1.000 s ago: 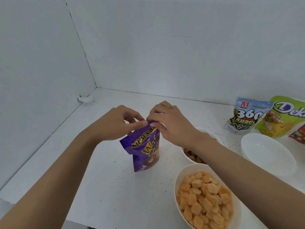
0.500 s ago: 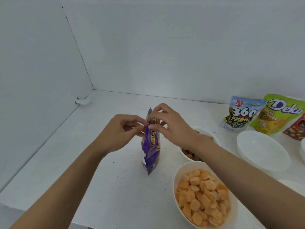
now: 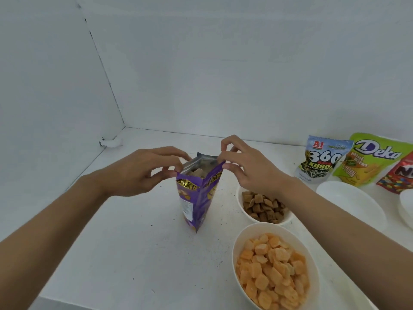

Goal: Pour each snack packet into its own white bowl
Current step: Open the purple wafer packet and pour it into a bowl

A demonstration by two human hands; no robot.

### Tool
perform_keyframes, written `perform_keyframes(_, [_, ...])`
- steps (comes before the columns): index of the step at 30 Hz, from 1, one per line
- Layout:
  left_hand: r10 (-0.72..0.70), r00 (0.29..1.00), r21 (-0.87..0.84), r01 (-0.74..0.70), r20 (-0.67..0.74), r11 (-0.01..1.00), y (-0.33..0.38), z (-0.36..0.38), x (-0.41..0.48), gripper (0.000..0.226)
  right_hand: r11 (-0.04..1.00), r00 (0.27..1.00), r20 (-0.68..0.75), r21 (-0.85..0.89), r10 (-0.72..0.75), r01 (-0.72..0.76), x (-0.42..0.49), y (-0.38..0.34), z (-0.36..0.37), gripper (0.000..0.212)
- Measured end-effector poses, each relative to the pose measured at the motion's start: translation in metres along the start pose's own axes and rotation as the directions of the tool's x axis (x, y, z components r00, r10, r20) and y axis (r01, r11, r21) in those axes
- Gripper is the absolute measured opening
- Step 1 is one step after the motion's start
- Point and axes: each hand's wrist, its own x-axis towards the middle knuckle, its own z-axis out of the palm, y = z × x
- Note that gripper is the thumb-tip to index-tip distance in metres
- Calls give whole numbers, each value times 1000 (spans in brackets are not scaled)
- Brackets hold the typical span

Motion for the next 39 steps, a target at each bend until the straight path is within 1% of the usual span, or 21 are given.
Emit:
perform_keyframes(2, [30,1000,-45,-30,3,999,-2,-4,-2,25,1000,1000,-5,-22,19,-19,-3,1,-1,12])
perform_keyframes(5, [6,1000,-56,-5,14,998,-5,3,-5,25,998,999,25,-41,42,-41,-7,-3,0,13])
perform_keyframes(7, [-30,999,-42,31,25,999,-6,9,-4,25,997,995,63,-29,76,-74,-9,-11,1,21])
perform_keyframes(9, [-45,997,-31,47,56,998,-3,12,-1,25,994,992,83,-72,92,-87,-9,-22,4,34])
perform_keyframes(10, [-45,996,-16,46,82,999,0,12,2,26,992,993,79,-97,93,-85,-8,-28,6,37])
perform_keyframes(13, [-28,990,0,28,135,1000,5,11,6,23,997,997,62,-64,56,-52,-6,-42,5,33])
perform_keyframes(16, [-41,993,36,38,107,999,1,8,5,19,997,996,51,-1,-77,77,-6,-54,8,22])
perform_keyframes(18, [-59,993,74,52,99,996,-3,6,4,14,992,992,39,-16,-122,122,-6,-58,13,16])
perform_keyframes(20, [-74,994,146,61,85,987,-8,3,3,16,991,992,8,-55,-123,123,-5,-56,19,17])
perform_keyframes(22, [-97,990,166,80,98,983,-13,-2,5,30,993,995,-18,-68,-101,99,-5,-50,20,22])
perform_keyframes(23, [-109,987,132,93,119,987,-15,-5,6,34,993,995,-26,-78,-92,90,-5,-46,19,24])
perform_keyframes(24, [-111,982,80,100,152,992,-16,-7,7,32,992,996,-31,-97,-89,85,-4,-43,18,24])
perform_keyframes(27, [-100,969,-64,117,226,991,-16,-11,13,6,984,995,-42,-157,-88,80,0,-40,11,27])
perform_keyframes(30, [-118,969,-117,146,218,982,-12,-6,17,14,986,995,-50,-147,-85,77,2,-38,8,24])
perform_keyframes(33, [-125,957,-57,145,261,988,-4,4,21,26,997,997,-31,-43,-68,66,1,-40,11,17])
perform_keyframes(35, [-105,959,11,106,265,994,0,5,24,20,998,998,-18,-25,-64,63,0,-42,14,15])
perform_keyframes(39, [-139,961,89,121,238,989,-2,-7,26,16,996,997,-6,-47,-80,79,1,-42,9,15])
